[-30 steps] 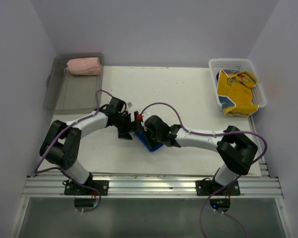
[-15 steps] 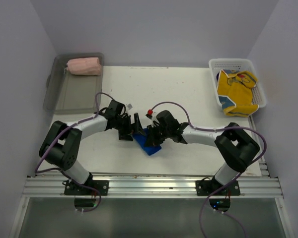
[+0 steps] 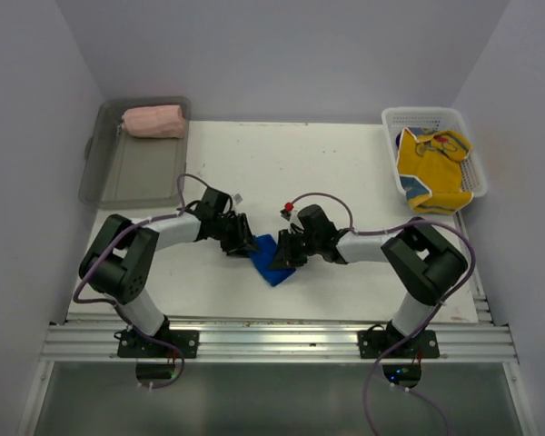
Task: Roll the towels
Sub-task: Roll the towel
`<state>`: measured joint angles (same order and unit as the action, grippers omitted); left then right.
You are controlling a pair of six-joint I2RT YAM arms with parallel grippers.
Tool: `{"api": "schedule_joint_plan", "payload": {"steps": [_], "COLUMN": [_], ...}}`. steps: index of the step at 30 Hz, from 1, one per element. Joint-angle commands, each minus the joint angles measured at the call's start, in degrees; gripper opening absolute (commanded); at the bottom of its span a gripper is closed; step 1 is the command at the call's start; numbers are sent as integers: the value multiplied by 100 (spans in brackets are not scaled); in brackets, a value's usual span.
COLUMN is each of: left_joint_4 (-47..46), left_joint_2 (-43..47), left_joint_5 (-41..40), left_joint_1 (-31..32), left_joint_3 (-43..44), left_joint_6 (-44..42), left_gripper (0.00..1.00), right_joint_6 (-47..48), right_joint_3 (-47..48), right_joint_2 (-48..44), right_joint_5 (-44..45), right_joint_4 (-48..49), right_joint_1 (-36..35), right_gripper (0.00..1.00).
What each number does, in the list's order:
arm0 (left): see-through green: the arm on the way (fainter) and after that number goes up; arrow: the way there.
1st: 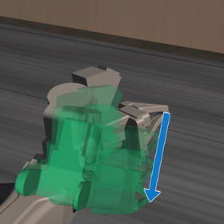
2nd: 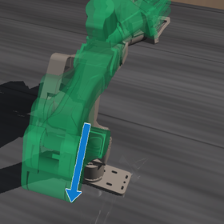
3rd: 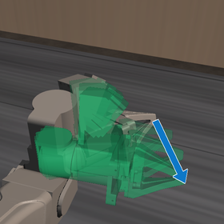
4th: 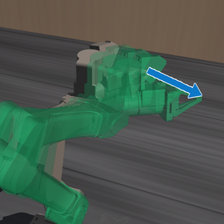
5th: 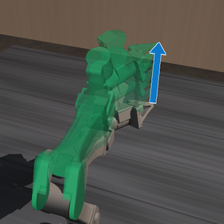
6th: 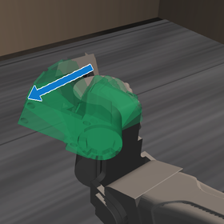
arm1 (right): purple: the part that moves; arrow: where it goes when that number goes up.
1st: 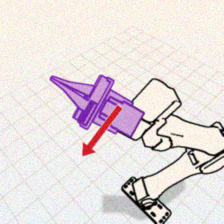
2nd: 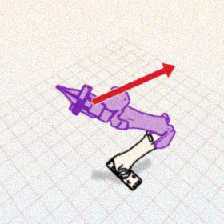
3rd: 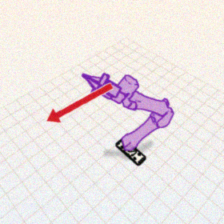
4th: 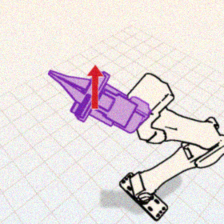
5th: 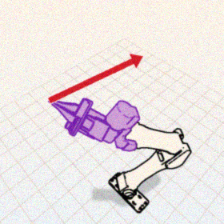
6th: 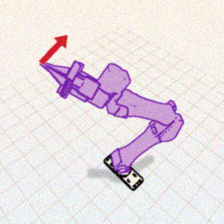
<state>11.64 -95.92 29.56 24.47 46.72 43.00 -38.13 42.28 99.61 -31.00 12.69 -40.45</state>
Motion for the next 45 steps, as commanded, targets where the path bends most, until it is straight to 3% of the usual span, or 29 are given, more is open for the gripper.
{"api": "schedule_joint_plan", "payload": {"steps": [1, 4, 7, 10, 11, 15, 22, 27, 32, 35, 36, 38, 39, 43, 45], "left_joint_4": [83, 338, 444, 471, 497, 576, 647, 691, 682, 787, 866, 945, 1059, 1297, 1341], "left_joint_2": [-76, -172, -234, -217, -225, -252, -305, -348, -454, -437, -410, -279, -226, 108, 283], "left_joint_5": [-284, -311, -284, -249, -223, -188, -170, -161, -38, -90, -117, -178, -205, -258, -232], "left_joint_1": [32, 32, 32, 32, 32, 32, 32, 32, 32, 23, 14, -30, -65, -328, -442], "left_joint_3": [249, 407, 478, 487, 505, 540, 610, 645, 707, 821, 882, 918, 988, 1129, 1181], "left_joint_6": [-11, -38, -38, -38, -29, -64, -64, -64, -38, -73, -108, -160, -196, -257, -275], "left_gripper": [36, 20, 17, 17, 17, 17, 19, 20, 26, 35, 45, 56, 65, 78, 79], "right_joint_6": [322, 569, 876, 1289, 1595, 2247, 2828, 2794, 2723, 2609, 2565, 2407, 2354, 1855, 1695], "right_joint_3": [148, 368, 623, 1026, 1176, 1922, 2469, 2329, 2171, 2083, 2056, 1986, 1925, 1442, 1318], "right_joint_2": [-563, -977, -1285, -1524, -1498, -1008, 56, 330, 586, 463, 402, 287, 95, -451, -530], "right_joint_5": [742, 1217, 1797, 2895, 3629, 5143, 6429, 6370, 6300, 6221, 6125, 5879, 5425, 3807, 3227], "right_joint_4": [-704, -1251, -1891, -2515, -2891, -3430, -3607, -3335, -3098, -3053, -3053, -2983, -2913, -2106, -1973], "right_joint_1": [-33, -60, -270, -849, -1042, -2096, -2802, -2846, -2837, -2837, -2768, -2627, -2444, -1801, -1546], "right_gripper": [22, 46, 54, 56, 57, 57, 61, 59, 47, 28, 24, 10, 8, 5, 4]}}
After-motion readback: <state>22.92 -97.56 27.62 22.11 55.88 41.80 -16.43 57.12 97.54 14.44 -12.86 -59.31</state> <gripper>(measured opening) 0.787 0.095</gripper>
